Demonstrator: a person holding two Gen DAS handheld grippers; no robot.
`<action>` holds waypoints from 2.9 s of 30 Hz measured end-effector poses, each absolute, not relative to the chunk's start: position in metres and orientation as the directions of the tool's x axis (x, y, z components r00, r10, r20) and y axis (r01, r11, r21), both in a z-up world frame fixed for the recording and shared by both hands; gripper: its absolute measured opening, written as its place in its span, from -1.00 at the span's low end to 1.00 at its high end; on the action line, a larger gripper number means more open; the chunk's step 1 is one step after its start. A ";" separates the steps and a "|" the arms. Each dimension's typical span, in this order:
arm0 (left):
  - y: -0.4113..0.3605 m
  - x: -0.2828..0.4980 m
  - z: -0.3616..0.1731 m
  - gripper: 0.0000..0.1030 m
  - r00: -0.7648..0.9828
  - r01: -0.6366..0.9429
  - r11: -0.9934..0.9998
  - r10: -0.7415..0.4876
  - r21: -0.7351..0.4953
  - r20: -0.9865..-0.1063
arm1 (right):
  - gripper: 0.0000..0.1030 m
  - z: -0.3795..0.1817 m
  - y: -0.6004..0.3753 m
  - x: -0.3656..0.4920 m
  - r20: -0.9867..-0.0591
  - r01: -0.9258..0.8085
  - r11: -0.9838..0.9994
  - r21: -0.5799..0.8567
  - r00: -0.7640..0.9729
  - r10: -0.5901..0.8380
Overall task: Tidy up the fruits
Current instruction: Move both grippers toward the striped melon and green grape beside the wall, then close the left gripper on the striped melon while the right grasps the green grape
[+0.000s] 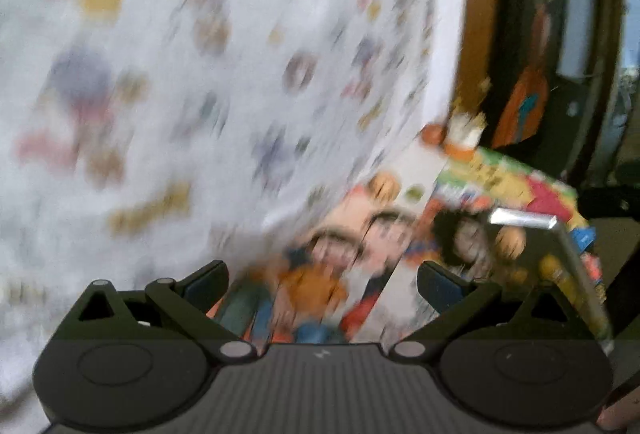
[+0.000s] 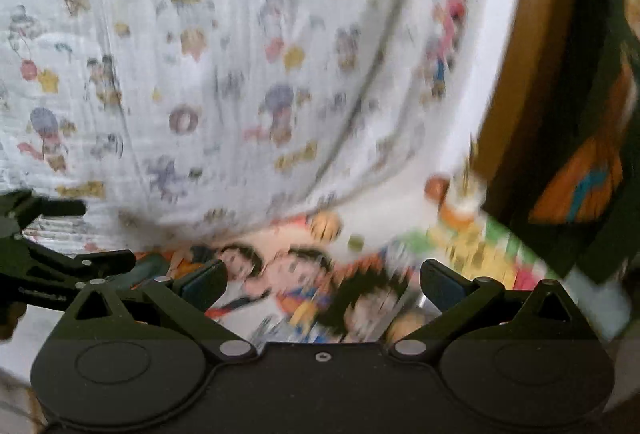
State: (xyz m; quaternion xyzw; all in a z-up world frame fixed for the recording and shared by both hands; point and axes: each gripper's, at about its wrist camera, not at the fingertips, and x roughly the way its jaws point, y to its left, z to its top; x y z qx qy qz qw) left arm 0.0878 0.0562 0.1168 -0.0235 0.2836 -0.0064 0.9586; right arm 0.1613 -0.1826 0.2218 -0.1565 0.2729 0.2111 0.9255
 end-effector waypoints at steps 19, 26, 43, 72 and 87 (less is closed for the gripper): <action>-0.024 0.234 0.064 0.99 0.891 0.379 0.809 -0.188 0.449 -0.414 | 0.99 0.107 -0.196 0.335 -0.648 -0.747 0.559 -0.358 0.630 0.427; -0.039 0.299 0.015 0.99 0.850 0.443 0.738 -0.167 0.508 -0.499 | 0.91 0.044 -0.195 0.399 -0.721 -0.723 0.654 -0.221 0.573 0.390; -0.043 0.365 -0.030 0.93 0.804 0.480 0.759 -0.179 0.440 -0.567 | 0.26 -0.010 -0.179 0.446 -0.786 -0.749 0.634 -0.193 0.505 0.357; -0.041 0.398 -0.032 0.13 0.767 0.509 0.776 -0.212 0.373 -0.605 | -0.48 -0.027 -0.151 0.457 -0.813 -0.783 0.592 -0.192 0.465 0.351; -0.040 0.399 -0.032 0.13 0.765 0.497 0.793 -0.208 0.353 -0.610 | -0.49 -0.025 -0.175 0.462 -0.814 -0.694 0.704 -0.152 0.492 0.310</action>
